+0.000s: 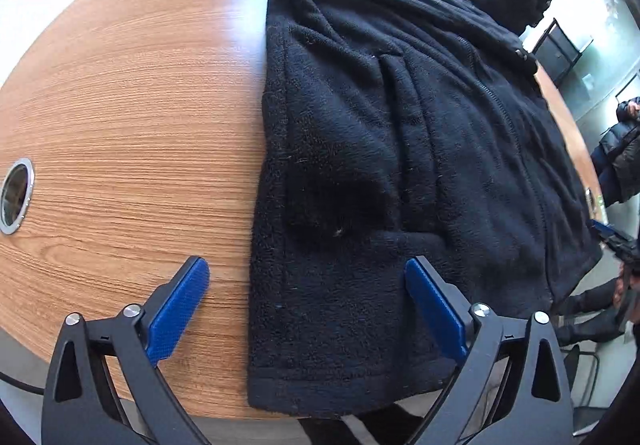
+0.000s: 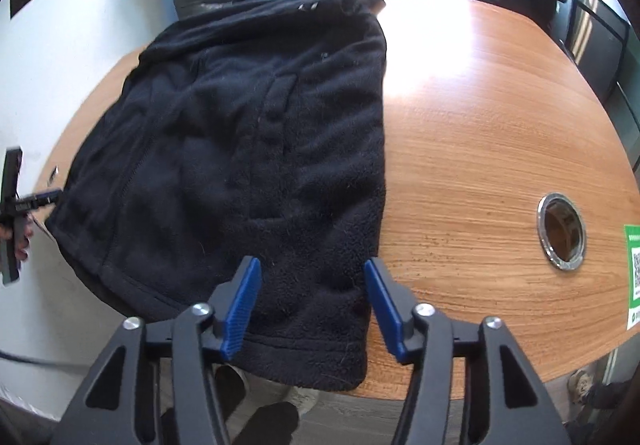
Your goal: Fold clothes
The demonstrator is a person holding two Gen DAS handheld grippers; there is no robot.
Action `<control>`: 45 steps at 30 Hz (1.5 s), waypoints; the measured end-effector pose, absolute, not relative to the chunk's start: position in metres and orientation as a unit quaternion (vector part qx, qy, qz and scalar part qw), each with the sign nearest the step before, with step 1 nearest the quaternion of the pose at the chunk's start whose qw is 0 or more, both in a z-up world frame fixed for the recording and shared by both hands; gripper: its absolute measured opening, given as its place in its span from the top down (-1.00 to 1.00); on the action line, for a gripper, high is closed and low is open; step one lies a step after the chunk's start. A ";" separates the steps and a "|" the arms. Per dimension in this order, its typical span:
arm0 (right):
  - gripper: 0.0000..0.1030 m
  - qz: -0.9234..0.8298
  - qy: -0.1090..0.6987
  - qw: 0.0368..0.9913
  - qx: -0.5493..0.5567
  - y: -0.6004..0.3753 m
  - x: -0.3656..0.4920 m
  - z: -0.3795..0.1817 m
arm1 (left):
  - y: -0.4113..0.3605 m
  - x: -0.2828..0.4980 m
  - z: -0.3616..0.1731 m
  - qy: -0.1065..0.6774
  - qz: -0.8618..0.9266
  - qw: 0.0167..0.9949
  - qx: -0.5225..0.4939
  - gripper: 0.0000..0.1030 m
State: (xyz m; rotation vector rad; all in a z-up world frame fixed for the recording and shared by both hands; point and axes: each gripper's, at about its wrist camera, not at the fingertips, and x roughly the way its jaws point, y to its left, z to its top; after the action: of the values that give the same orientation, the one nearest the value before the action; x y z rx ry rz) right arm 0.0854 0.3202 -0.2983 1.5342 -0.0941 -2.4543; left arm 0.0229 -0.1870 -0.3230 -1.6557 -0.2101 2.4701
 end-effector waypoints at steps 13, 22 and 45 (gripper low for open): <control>0.18 -0.834 -0.044 0.118 0.537 0.334 0.101 -0.312 | -0.208 0.029 -0.320 -0.144 0.805 0.113 -0.564 0.73; 0.82 -0.841 -0.067 0.160 0.513 0.329 0.109 -0.294 | -0.224 0.038 -0.321 -0.187 0.785 0.129 -0.577 0.82; 0.84 -0.859 -0.094 0.301 0.404 0.299 0.070 -0.097 | -0.213 -0.007 -0.167 -0.385 0.745 0.196 -0.509 0.84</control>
State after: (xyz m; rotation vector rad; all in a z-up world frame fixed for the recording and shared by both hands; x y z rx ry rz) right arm 0.0699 0.2993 -0.0973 1.0729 -0.2493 -2.2786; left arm -0.0065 -0.2127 -0.1673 -1.4264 -1.0773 2.0866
